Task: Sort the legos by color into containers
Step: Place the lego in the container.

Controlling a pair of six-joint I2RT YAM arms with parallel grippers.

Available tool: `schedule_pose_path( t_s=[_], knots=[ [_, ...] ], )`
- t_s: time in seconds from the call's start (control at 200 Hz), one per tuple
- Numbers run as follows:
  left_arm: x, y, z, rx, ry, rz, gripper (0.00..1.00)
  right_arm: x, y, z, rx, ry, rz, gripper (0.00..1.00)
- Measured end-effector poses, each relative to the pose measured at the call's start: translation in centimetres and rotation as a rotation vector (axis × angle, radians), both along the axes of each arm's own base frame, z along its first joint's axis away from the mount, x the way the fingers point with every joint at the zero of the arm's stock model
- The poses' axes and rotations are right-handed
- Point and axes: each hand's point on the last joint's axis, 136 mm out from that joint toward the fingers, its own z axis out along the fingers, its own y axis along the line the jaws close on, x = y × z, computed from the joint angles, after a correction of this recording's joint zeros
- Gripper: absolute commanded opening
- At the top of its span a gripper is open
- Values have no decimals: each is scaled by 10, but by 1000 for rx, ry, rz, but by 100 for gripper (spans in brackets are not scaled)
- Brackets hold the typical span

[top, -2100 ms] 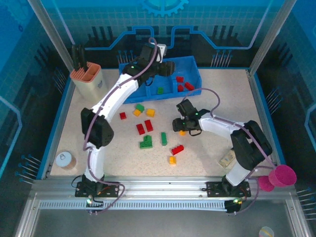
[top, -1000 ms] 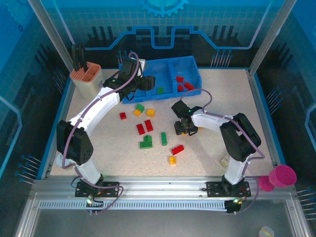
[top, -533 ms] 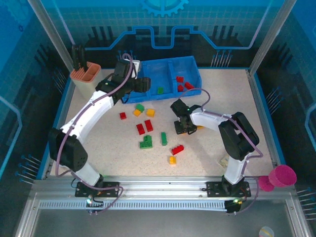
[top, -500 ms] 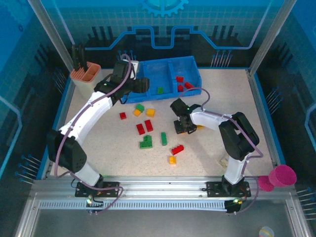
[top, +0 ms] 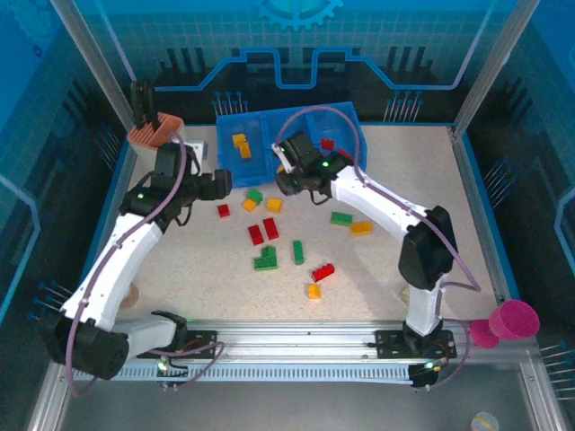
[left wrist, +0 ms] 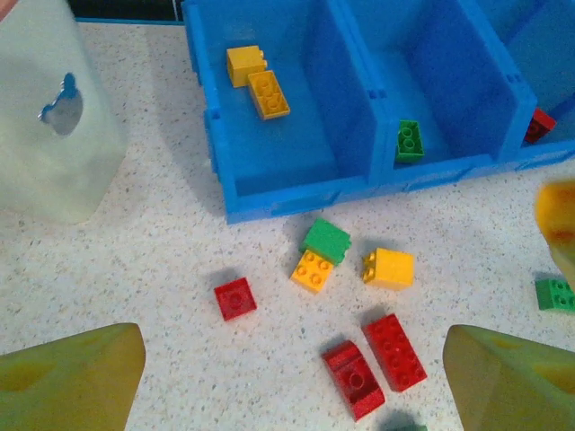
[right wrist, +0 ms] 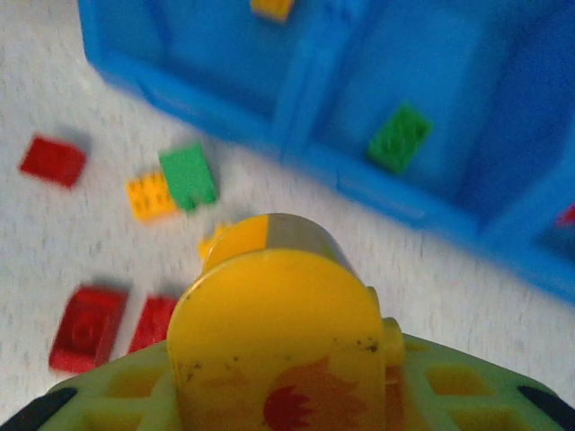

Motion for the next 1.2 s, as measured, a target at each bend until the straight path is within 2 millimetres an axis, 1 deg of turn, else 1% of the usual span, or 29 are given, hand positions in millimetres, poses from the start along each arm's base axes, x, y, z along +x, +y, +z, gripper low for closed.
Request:
schedule_pose_path(
  t_s=[0.075,0.185,0.345,0.47,0.59,0.68,0.756,0.861,0.941,0.961,1.106,1.196],
  knots=[
    [-11,4,-5,2,10,5,89,19,19,1,9,-47,36,36],
    [-24,9,-17,8,41,10,89,41,45,-9,5,-102,99,37],
    [-37,9,-28,-1,76,0,89,60,77,-27,6,-190,208,37],
    [-45,8,-30,-12,82,-9,89,76,101,-37,10,-272,280,37],
    [-53,8,-34,-20,89,-13,89,96,122,-46,2,-353,329,37],
    [-56,8,-36,-23,99,-16,89,108,131,-58,-29,-391,354,38],
    [-56,8,-36,-23,100,-16,89,116,135,-71,-70,-412,373,38],
    [-57,8,-37,-23,105,-16,89,122,136,-91,-131,-422,395,39],
    [-58,8,-37,-24,106,-18,89,125,135,-101,-170,-428,411,41],
    [-58,8,-37,-25,106,-18,89,125,135,-102,-173,-432,413,42],
    [-58,7,-37,-28,106,-21,89,129,137,-91,-212,-477,427,49],
    [-58,7,-37,-30,107,-22,89,130,137,-90,-226,-485,431,55]
  ],
)
